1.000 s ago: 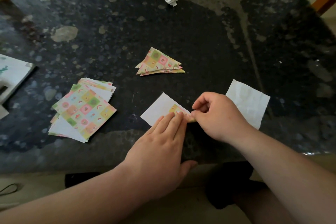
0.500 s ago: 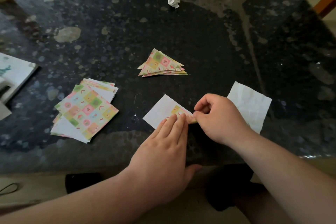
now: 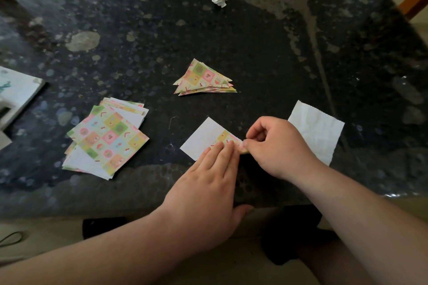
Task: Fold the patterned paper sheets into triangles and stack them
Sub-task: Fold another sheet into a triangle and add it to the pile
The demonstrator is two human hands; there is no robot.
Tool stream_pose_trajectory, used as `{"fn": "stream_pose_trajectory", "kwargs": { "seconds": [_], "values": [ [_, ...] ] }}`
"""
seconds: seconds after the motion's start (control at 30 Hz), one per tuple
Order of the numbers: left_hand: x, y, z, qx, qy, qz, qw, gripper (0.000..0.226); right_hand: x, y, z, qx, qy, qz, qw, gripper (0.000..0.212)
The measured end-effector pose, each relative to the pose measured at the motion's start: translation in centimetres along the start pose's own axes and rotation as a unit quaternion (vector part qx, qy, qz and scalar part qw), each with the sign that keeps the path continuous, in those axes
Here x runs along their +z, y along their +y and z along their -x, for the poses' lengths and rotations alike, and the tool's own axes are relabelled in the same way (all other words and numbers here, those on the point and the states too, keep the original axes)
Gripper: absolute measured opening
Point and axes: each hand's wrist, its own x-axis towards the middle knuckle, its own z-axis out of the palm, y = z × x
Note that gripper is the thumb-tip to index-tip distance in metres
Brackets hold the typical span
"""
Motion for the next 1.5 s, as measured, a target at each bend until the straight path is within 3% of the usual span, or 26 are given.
{"fn": "stream_pose_trajectory", "kwargs": {
  "seconds": [0.1,0.7,0.93,1.23,1.5],
  "values": [
    [0.4,-0.2,-0.1,0.01,0.034,-0.009,0.999,0.096,0.1,0.0,0.0,-0.001,0.002,0.001,1.0,0.016],
    [0.0,0.1,0.0,0.001,-0.013,-0.021,1.0,0.096,-0.2,0.0,-0.2,-0.01,0.008,0.0,1.0,0.014],
    [0.8,-0.4,-0.3,0.003,-0.009,-0.029,1.0,0.093,-4.9,0.1,-0.1,-0.002,-0.15,0.105,0.983,0.012],
    [2.1,-0.4,-0.3,0.003,0.019,-0.075,0.997,0.091,-4.1,-0.9,4.7,-0.097,-0.248,0.304,0.915,0.084],
    [2.5,-0.4,-0.5,0.006,0.036,-0.084,0.996,0.091,-3.6,-1.4,5.4,-0.089,-0.251,0.348,0.899,0.086]
  ]
}}
